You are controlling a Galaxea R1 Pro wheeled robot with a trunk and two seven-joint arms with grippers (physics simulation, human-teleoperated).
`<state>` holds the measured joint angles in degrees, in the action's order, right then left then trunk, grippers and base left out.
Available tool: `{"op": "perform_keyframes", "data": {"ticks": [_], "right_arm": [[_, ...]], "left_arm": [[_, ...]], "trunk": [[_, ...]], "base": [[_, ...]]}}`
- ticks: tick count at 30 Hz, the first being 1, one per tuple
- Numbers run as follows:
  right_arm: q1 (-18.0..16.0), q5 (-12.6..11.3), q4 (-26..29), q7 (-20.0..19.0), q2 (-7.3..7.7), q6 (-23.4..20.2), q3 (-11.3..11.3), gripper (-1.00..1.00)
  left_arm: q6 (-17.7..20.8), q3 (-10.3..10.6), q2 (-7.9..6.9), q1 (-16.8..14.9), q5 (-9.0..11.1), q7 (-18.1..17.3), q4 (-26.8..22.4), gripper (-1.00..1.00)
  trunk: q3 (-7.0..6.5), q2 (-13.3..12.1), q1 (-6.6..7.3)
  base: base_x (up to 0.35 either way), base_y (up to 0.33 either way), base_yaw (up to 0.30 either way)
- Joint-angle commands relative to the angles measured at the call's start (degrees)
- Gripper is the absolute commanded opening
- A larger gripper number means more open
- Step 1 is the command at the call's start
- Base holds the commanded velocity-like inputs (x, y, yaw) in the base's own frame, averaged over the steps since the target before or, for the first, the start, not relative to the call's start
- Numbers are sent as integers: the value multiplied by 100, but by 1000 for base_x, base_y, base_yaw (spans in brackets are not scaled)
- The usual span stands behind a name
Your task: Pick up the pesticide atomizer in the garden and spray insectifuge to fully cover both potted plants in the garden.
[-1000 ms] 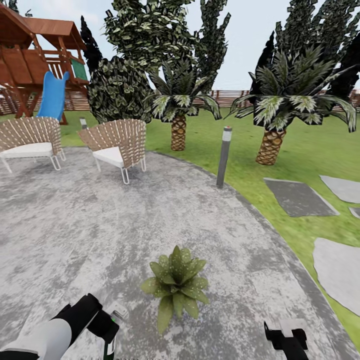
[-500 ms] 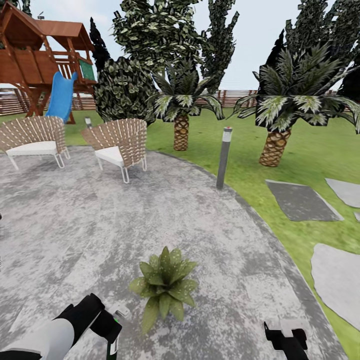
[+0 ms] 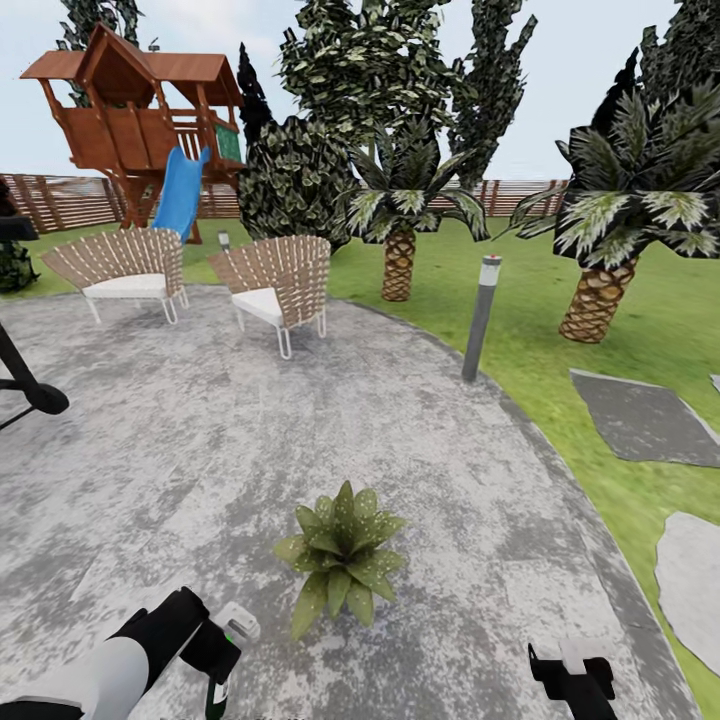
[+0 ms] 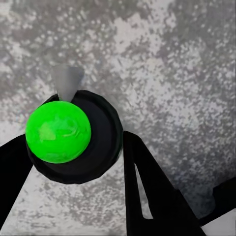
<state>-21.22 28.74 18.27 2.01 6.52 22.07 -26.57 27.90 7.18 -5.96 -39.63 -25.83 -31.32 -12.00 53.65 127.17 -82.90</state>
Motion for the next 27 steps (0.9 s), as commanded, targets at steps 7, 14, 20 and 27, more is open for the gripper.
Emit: {"op": "perform_keyframes", "data": {"ticks": [7, 14, 20, 27], "right_arm": [[-5, 61, -8, 19, -2, 26, -33, 100], [-5, 61, -8, 19, -2, 26, -33, 100], [-5, 61, -8, 19, -2, 26, -33, 100], [-5, 65, -12, 19, -13, 26, -33, 100]], "left_arm": [[16, 61, 9, -1, 7, 3, -13, -100], [14, 57, 42, -1, -1, 3, -13, -100], [14, 64, 42, -1, -10, 12, -13, -100], [49, 76, 31, -1, -13, 0, -13, -100]], "trunk": [[5, 2, 1], [5, 2, 1], [5, 2, 1], [5, 2, 1]], "base": [[-2, -36, 31], [59, -253, 147], [161, -254, 271], [41, -60, 208]]}}
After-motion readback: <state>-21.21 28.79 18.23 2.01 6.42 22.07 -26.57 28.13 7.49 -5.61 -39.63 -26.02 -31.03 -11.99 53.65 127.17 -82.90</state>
